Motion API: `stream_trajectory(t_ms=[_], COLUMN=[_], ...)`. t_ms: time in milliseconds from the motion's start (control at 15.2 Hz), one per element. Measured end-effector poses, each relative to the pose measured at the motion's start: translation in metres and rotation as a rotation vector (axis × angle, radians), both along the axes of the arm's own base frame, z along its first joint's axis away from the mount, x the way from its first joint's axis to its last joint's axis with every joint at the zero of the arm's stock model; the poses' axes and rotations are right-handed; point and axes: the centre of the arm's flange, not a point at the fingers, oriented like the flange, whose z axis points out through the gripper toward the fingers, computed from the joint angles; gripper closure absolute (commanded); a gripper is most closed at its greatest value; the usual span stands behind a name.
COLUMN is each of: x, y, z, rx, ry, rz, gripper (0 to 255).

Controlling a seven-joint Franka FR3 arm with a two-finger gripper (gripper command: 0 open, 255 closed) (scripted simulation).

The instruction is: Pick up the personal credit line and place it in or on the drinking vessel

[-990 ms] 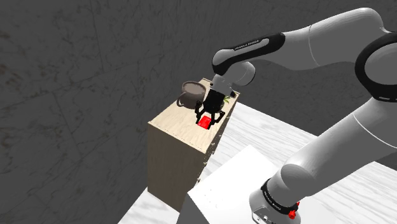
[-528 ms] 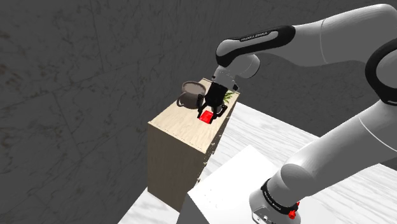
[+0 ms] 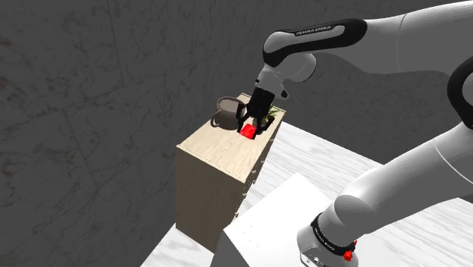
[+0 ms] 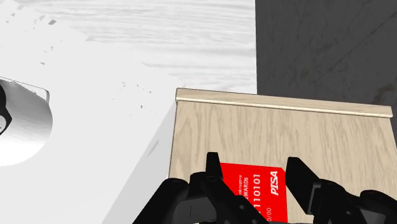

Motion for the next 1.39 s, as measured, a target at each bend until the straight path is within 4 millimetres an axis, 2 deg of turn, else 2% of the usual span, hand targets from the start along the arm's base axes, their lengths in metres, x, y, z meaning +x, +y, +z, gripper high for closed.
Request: stream_trajectory(t_ms=[792, 924, 1386], x=[0.000, 0.015, 0.099], y=[-0.001, -0.004, -0.022], z=[0.064, 0.066, 0.073], rx=[0.000, 0.000, 0.000], ry=[0.000, 0.000, 0.001], rz=[0.000, 0.000, 0.000], gripper=[255, 255, 255])
